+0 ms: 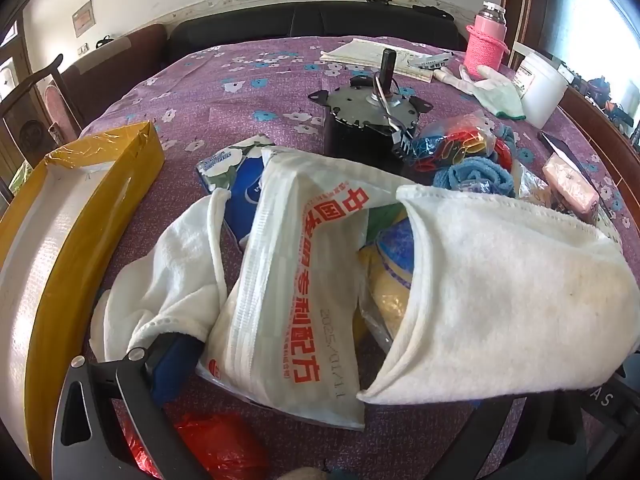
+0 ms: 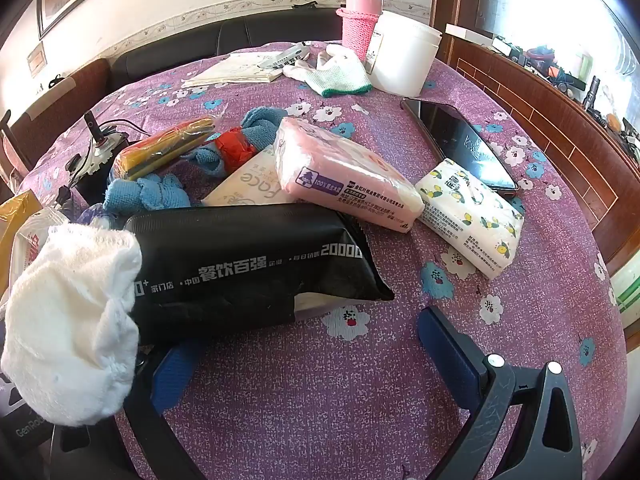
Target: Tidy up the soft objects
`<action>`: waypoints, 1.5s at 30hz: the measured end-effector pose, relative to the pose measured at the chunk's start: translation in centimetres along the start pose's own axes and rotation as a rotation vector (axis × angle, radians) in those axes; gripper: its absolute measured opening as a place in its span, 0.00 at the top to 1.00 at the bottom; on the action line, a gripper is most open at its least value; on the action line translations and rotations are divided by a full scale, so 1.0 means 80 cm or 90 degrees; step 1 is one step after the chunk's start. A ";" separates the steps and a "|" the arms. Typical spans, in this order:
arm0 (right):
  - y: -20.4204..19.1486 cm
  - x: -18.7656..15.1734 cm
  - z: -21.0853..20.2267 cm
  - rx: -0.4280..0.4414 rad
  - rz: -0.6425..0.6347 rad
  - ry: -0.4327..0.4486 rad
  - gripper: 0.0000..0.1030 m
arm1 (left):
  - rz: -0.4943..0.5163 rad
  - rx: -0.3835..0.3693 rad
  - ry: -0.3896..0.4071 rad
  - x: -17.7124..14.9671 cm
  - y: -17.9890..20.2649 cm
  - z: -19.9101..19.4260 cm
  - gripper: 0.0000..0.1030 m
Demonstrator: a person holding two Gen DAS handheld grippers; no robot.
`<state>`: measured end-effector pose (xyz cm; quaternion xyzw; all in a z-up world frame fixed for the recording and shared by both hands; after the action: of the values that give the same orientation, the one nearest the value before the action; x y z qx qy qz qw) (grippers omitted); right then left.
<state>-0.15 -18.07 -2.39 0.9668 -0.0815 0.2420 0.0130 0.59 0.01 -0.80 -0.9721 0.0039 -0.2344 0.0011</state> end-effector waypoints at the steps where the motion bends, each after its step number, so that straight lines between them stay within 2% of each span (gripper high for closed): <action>1: 0.000 0.000 0.000 0.000 0.000 0.000 0.01 | 0.000 0.000 0.000 0.000 0.000 0.000 0.00; 28: 0.000 0.000 0.000 0.001 0.001 0.000 0.01 | -0.001 0.001 -0.001 0.000 0.000 0.000 0.00; 35: 0.000 0.000 0.000 0.001 0.001 0.000 0.01 | 0.008 -0.003 -0.036 -0.012 -0.013 -0.005 0.00; 45: 0.000 0.000 0.000 0.001 0.001 0.000 0.01 | 0.009 -0.004 -0.035 -0.014 -0.010 -0.007 0.00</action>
<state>-0.17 -18.05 -2.37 0.9667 -0.0818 0.2421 0.0123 -0.68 0.81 -0.81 -0.9782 0.0113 -0.2072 0.0000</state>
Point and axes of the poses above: each gripper's, at about its wrist camera, not at the fingertips, and z roughly the way its jaws point, y to its right, x to its top, the point moved 1 cm from there along z, roughly the way its jaws point, and after that the axes turned 9 degrees about -y, right-handed, at the moved point
